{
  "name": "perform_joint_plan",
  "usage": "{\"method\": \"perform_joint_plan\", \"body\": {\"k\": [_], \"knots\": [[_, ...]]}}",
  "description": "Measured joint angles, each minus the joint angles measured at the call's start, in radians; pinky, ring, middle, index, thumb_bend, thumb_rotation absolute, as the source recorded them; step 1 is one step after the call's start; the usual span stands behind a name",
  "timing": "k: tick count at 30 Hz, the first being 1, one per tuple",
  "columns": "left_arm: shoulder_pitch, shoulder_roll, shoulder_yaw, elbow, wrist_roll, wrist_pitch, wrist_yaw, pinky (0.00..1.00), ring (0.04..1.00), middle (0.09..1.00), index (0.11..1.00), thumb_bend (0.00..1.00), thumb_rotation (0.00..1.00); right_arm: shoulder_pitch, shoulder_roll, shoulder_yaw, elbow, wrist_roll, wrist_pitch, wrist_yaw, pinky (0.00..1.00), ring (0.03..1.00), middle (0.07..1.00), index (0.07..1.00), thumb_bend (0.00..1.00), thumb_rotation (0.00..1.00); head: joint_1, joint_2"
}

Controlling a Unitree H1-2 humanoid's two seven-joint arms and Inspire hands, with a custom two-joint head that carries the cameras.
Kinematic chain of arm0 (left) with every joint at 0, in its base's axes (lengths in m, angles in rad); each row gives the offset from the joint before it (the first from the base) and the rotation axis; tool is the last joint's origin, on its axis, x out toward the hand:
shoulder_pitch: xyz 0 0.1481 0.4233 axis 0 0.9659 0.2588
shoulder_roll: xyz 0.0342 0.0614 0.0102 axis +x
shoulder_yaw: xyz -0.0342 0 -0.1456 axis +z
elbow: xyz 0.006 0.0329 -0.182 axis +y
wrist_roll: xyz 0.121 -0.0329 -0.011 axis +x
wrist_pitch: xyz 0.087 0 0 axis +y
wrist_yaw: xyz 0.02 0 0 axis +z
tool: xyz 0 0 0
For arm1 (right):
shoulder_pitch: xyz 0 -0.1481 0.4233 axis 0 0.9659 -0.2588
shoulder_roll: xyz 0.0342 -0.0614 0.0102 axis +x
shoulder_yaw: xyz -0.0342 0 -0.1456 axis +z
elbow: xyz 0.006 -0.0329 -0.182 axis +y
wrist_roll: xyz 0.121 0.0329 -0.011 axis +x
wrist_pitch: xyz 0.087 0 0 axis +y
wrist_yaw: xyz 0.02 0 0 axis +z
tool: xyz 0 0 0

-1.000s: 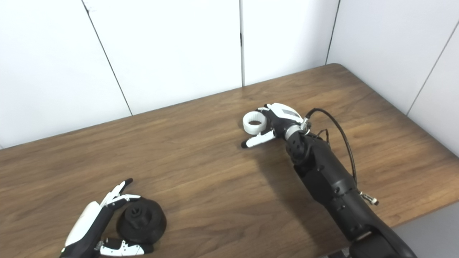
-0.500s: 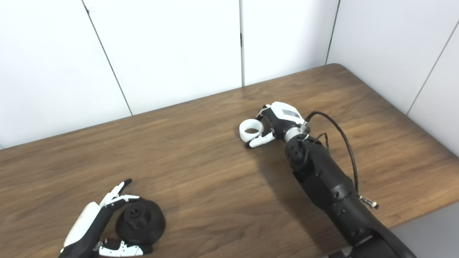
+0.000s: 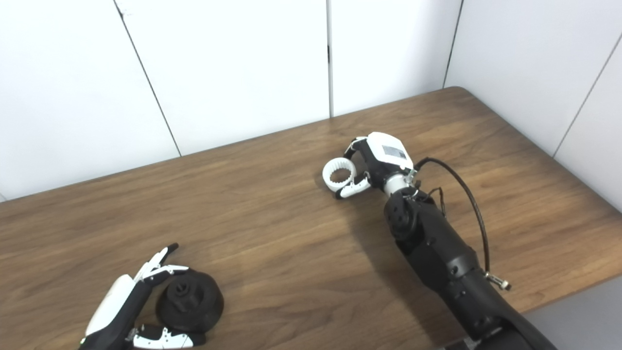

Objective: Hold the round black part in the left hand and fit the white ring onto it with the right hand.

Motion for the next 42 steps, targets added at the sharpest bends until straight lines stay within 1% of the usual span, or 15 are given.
{"method": "perform_joint_plan", "body": {"k": [4,10,13,17,21,24,27,30,33,34,36,39,42], "knots": [[0.0,0.0,0.001,0.0,-0.001,0.0,-0.001,1.0,1.0,1.0,0.637,0.97,0.27,0.01,0.007,-0.011,0.002,0.015,-0.007,-0.03,1.0,0.972,0.871,0.487,0.52,0.15,0.003,0.002],[0.0,-0.001,0.001,0.0,0.0,0.0,0.0,1.0,1.0,1.0,0.635,0.98,0.28,0.019,0.006,-0.019,-0.009,0.029,-0.008,-0.031,1.0,0.975,0.879,0.487,0.52,0.15,0.008,0.005],[0.0,-0.002,0.001,0.0,0.003,0.0,0.001,1.0,1.0,1.0,0.635,0.98,0.28,0.026,0.006,-0.021,-0.025,0.033,-0.008,-0.031,1.0,0.964,0.874,0.486,0.52,0.15,0.021,0.009],[0.0,-0.003,0.001,0.0,0.006,0.0,0.001,1.0,1.0,1.0,0.637,0.98,0.28,0.035,0.007,-0.033,-0.074,0.049,-0.011,-0.031,0.97,0.947,0.868,0.486,0.52,0.15,0.032,0.012],[0.0,-0.005,0.001,0.0,0.007,0.001,0.002,1.0,1.0,1.0,0.637,0.97,0.28,0.04,0.015,-0.051,-0.143,0.078,-0.02,-0.03,1.0,0.964,0.875,0.486,0.52,0.15,0.054,0.017],[-0.001,-0.011,0.0,0.0,0.009,0.004,0.002,1.0,1.0,1.0,0.638,0.97,0.3,0.042,0.031,-0.052,-0.213,0.094,-0.019,-0.007,1.0,0.971,0.877,0.486,0.52,0.15,0.072,0.021],[-0.002,-0.017,-0.002,0.0,0.015,0.01,0.002,1.0,1.0,1.0,0.636,0.97,0.29,0.046,0.036,-0.05,-0.251,0.103,-0.019,0.016,1.0,0.973,0.877,0.486,0.52,0.15,0.087,0.025],[-0.002,-0.023,-0.004,0.0,0.021,0.016,0.006,1.0,1.0,1.0,0.638,0.97,0.29,0.063,0.037,-0.044,-0.303,0.104,-0.017,0.039,0.95,0.96,0.874,0.486,0.52,0.15,0.11,0.029],[-0.005,-0.027,-0.007,0.0,0.035,0.031,0.013,1.0,1.0,1.0,0.638,0.98,0.3,0.083,0.047,-0.033,-0.358,0.104,-0.012,0.066,0.93,0.944,0.869,0.486,0.52,0.15,0.129,0.032],[-0.005,-0.029,-0.009,0.0,0.04,0.035,0.015,1.0,1.0,1.0,0.638,0.98,0.3,0.09,0.052,-0.027,-0.375,0.103,-0.011,0.072,0.93,0.942,0.869,0.486,0.52,0.15,0.141,0.035],[-0.006,-0.034,-0.013,-0.003,0.046,0.039,0.02,1.0,1.0,1.0,0.639,0.98,0.3,0.102,0.064,-0.019,-0.409,0.102,-0.009,0.091,0.96,0.946,0.871,0.487,0.52,0.15,0.167,0.038],[-0.007,-0.044,-0.02,-0.011,0.056,0.055,0.022,1.0,1.0,1.0,0.637,0.99,0.3,0.123,0.073,0.0,-0.466,0.102,0.0,0.127,0.97,0.952,0.877,0.488,0.52,0.15,0.231,0.046],[-0.007,-0.061,-0.028,-0.013,0.058,0.074,0.025,1.0,1.0,1.0,0.637,0.99,0.31,0.153,0.085,0.008,-0.511,0.103,-0.001,0.146,0.96,0.958,0.881,0.488,0.52,0.15,0.268,0.052]]}}
